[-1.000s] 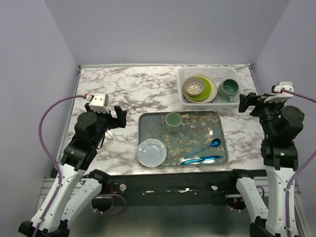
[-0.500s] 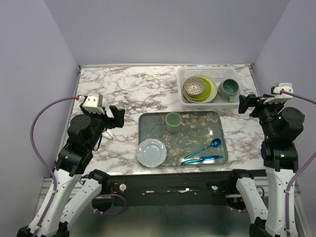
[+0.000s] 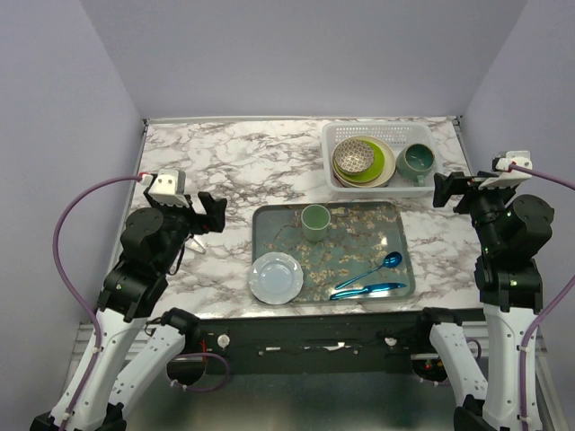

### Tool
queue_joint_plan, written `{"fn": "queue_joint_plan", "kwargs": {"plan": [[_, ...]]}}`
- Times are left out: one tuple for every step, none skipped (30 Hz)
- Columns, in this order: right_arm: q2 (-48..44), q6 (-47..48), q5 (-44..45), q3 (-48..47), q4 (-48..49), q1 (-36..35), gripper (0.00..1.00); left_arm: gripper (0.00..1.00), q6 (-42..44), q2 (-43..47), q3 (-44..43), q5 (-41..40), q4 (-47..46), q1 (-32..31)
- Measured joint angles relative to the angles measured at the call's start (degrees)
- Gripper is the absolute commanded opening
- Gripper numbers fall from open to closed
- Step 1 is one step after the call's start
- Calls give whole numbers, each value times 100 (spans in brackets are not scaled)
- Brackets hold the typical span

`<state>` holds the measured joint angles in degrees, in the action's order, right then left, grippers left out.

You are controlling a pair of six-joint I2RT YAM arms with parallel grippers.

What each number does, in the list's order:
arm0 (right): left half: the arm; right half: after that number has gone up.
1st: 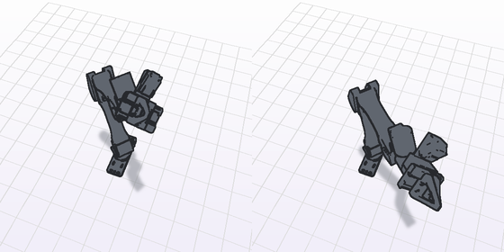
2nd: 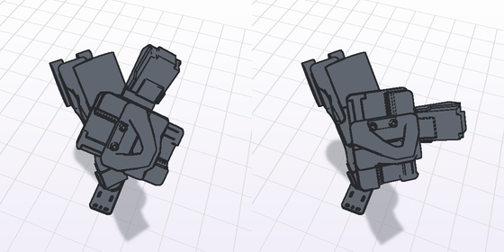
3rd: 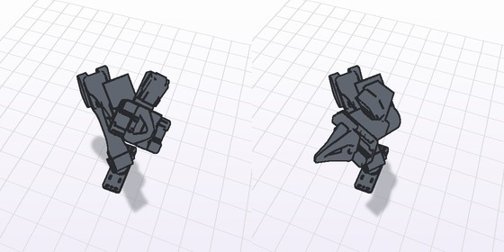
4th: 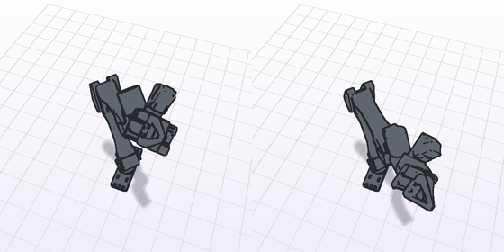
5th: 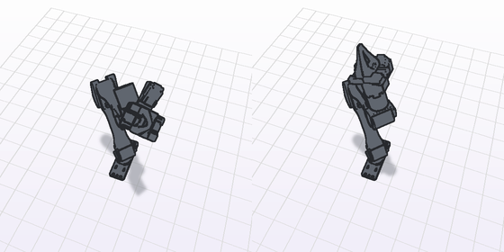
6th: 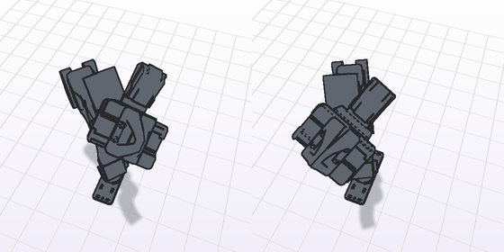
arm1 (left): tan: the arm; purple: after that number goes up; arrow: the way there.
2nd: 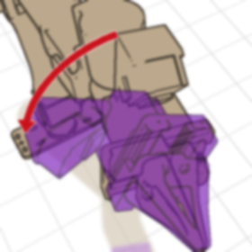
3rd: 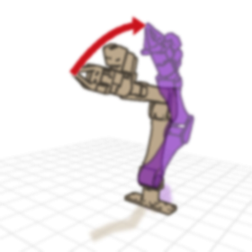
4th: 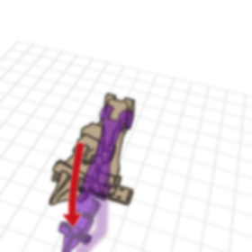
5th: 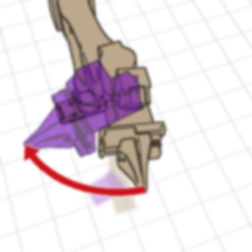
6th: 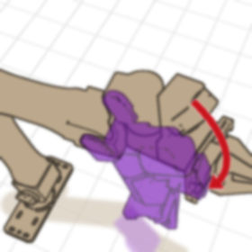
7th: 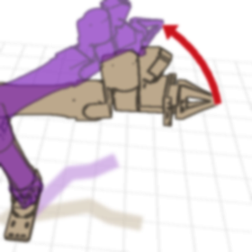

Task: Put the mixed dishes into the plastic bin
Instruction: Reset both arms

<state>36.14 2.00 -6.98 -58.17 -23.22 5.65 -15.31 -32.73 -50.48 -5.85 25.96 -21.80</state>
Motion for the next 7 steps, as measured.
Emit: {"fn": "queue_joint_plan", "kwargs": {"plan": [[0, 0, 0, 0, 0, 0, 100, 99, 0, 0, -7, 0, 0, 0], [0, 0, 0, 0, 0, 0, 100, 99, 0, 0, -11, 0, 0, 0], [0, 0, -2, 0, 0, 0, 99, 99, 0, 0, -17, 0, 2, 0], [0, 0, -4, 0, 0, 0, 99, 99, 0, 0, -24, 0, 0, 0], [0, 0, -9, 0, 0, 0, 99, 99, -2, 0, -31, 0, -2, 0], [0, 0, -20, 0, 0, 0, 99, 99, -2, 0, -37, 0, -2, 0], [0, 9, -42, 0, 0, 0, 100, 99, -2, 0, -39, 2, -4, 0]]}}
